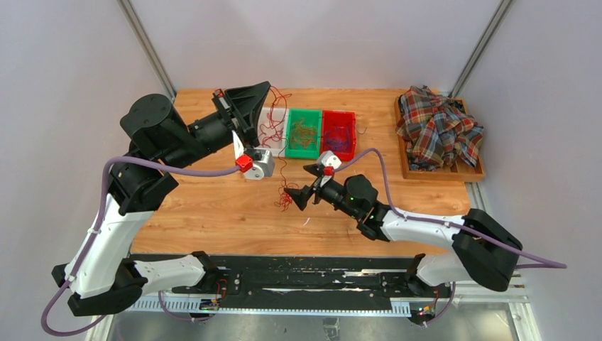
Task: Untangle the cables
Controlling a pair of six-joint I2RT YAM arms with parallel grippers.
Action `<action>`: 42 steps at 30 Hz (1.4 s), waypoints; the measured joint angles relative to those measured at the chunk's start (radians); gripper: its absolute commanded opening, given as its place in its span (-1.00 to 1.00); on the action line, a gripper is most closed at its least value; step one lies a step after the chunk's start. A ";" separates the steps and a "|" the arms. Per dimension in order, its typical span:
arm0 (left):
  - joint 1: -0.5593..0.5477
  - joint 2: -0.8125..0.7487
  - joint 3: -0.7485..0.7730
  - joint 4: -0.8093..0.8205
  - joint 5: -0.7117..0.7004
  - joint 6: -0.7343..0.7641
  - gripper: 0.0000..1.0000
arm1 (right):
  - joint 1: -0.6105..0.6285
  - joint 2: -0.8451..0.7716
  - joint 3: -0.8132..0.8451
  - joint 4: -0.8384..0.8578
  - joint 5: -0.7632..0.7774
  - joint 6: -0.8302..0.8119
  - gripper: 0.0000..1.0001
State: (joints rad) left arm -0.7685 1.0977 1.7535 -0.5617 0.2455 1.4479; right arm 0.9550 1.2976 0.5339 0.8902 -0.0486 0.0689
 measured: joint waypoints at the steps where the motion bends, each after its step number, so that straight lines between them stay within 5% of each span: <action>1: 0.000 0.000 0.000 0.003 0.000 0.000 -0.99 | 0.000 0.015 0.017 0.000 -0.010 -0.001 0.78; 11: 0.000 0.000 0.000 0.008 -0.006 0.004 -0.99 | 0.000 0.235 0.229 0.002 -0.092 0.010 0.56; 21: 0.000 0.021 0.056 0.015 -0.006 0.021 -0.99 | 0.000 0.396 0.235 0.077 -0.097 0.092 0.06; 33: 0.000 0.146 0.312 0.090 -0.026 0.087 -0.99 | 0.000 0.534 0.139 0.209 -0.014 0.187 0.02; 42: 0.000 0.411 0.718 0.279 -0.088 0.204 -0.99 | 0.000 0.573 0.084 0.251 0.076 0.236 0.17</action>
State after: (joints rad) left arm -0.7685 1.5089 2.4718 -0.2829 0.1574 1.6520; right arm 0.9554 1.8702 0.6178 1.1408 0.0273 0.3046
